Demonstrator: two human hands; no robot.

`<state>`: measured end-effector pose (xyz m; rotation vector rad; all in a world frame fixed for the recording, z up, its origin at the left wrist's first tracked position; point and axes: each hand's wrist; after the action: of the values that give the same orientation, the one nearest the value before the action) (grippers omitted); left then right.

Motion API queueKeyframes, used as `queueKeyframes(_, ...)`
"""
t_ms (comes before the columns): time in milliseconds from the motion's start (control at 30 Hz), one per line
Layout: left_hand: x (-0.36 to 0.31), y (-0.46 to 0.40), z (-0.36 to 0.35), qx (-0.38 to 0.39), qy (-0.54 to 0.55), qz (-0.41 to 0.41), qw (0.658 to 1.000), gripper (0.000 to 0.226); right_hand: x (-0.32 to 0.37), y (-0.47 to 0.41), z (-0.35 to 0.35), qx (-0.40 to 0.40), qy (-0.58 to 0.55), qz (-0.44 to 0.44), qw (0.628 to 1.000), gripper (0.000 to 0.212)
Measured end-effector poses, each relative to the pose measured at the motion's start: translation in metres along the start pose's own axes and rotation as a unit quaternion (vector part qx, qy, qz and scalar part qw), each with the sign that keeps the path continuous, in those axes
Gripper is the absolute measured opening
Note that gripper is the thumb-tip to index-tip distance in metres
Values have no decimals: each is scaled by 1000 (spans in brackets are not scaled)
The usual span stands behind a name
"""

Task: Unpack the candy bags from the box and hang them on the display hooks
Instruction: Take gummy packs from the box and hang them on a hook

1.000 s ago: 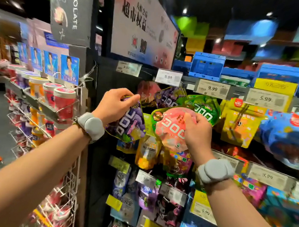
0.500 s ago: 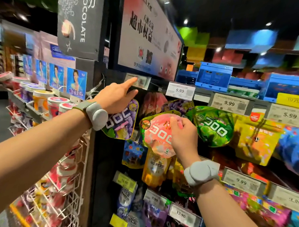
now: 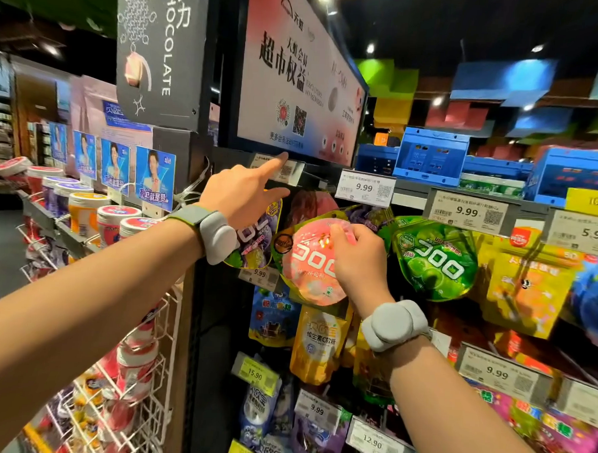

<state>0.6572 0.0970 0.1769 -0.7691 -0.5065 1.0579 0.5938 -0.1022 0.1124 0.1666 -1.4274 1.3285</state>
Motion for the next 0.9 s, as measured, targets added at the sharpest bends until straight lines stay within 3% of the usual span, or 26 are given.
queueKeyframes(200, 7, -9, 9, -40, -12, -47, 998, 47, -1, -8, -14, 23, -11, 10, 1000, 37)
queueKeyframes(367, 17, -33, 35, 77, 5, -75, 994, 37, 4, -17, -23, 48, 17, 35, 998, 37)
queueKeyframes(533, 18, -56, 56, 173, -58, -166, 969, 32, 13, -32, -35, 59, 26, 68, 996, 40)
queueKeyframes(900, 10, -73, 63, 210, -32, -111, 971, 33, 29, -59, -87, 56, -21, 59, 996, 25)
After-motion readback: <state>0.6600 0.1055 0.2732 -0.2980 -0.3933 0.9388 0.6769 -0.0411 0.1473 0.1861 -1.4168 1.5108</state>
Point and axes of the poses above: each hand's wrist, its own y-axis away from the middle knuckle, its own z-axis out of the back of the hand, x = y × z
